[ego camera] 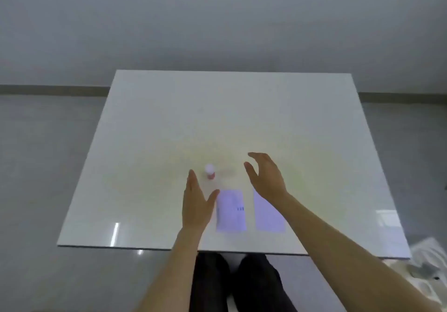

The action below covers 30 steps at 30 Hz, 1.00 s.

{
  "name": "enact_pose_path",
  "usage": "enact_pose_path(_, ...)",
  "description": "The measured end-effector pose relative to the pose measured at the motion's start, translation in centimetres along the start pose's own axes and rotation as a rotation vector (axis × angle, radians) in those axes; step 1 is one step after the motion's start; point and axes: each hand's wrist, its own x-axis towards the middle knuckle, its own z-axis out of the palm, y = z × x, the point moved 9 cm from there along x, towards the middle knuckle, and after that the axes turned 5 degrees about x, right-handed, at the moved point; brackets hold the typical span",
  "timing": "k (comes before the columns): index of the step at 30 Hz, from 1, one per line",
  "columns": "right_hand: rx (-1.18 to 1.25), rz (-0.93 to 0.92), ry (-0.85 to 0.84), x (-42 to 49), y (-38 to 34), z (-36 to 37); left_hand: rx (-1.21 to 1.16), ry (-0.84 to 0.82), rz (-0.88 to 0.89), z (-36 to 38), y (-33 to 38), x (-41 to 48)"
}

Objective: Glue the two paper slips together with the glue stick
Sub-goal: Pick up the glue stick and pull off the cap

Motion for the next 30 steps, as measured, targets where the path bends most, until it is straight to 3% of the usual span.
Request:
enact_pose_path(4, 0.147, -0.235, 0.118, 2.0, -2.6, 2.2, -0.222, 0.163, 0.089, 0.8, 0.1, 3.4)
enact_pose_path(10, 0.234, -0.381, 0.169, 1.5, -3.9, 4.2, -0.289, 0.397, 0.272, 0.2, -0.1, 4.0)
enact_pose_path(13, 0.185, -0.391, 0.263, -0.4, -3.5, 3.5, -0.265, 0.442, 0.430, -0.3, 1.1, 3.0)
enact_pose_path(17, 0.307, -0.277, 0.289, -3.7, -1.2, 3.0, -0.122, 0.475, 0.724, 0.1, 3.2, -1.1)
enact_pose_path(19, 0.372, -0.245, 0.265, -5.2, -0.2, 2.6, -0.122, 0.462, 0.784, 0.5, 3.0, -3.4)
enact_pose_path(25, 0.471, -0.346, -0.106, -9.2, 1.1, 4.4, 0.012, 0.417, 0.819, 0.9, 2.3, -7.4)
enact_pose_path(30, 0.428, -0.234, -0.005, -9.5, 2.0, 4.2, 0.119, 0.439, 0.858, 1.5, 2.9, -9.0)
